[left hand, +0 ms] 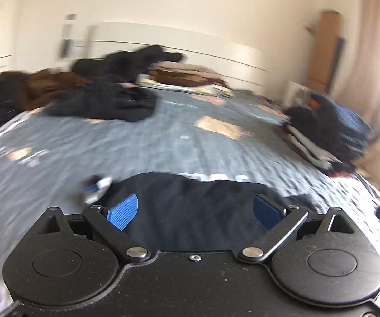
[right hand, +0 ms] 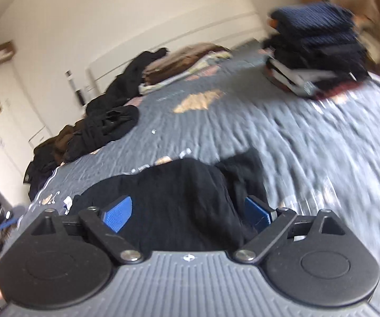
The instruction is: Fold clothes
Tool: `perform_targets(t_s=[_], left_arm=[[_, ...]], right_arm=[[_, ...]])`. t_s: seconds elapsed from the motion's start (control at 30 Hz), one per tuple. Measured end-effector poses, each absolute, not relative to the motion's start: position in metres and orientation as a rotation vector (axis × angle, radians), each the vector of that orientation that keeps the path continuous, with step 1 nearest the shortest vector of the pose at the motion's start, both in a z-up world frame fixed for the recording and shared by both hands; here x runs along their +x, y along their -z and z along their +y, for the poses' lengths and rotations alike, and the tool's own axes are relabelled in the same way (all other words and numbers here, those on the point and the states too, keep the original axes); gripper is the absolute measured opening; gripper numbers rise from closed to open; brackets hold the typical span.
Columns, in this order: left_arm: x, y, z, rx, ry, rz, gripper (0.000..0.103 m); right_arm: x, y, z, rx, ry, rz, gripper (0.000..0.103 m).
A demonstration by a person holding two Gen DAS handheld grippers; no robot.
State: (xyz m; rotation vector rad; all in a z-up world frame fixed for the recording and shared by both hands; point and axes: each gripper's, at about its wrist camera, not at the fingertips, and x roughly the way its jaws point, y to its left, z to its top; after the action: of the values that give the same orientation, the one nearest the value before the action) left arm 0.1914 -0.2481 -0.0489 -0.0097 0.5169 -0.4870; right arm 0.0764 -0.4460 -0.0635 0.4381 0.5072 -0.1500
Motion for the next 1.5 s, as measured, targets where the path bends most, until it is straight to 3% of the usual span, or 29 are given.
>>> perform_targets(t_s=[0.2, 0.5, 1.5], left_arm=[[0.234, 0.068, -0.301, 0.131, 0.549, 0.584, 0.094], [0.248, 0.108, -0.291, 0.110, 0.574, 0.686, 0.094], [0.236, 0.127, -0.299, 0.022, 0.667, 0.584, 0.099]], right_arm=[[0.149, 0.063, -0.452, 0.367, 0.082, 0.572, 0.093], [0.219, 0.091, -0.461, 0.260, -0.111, 0.790, 0.093], [0.254, 0.170, -0.541, 0.496, -0.083, 0.746, 0.093]])
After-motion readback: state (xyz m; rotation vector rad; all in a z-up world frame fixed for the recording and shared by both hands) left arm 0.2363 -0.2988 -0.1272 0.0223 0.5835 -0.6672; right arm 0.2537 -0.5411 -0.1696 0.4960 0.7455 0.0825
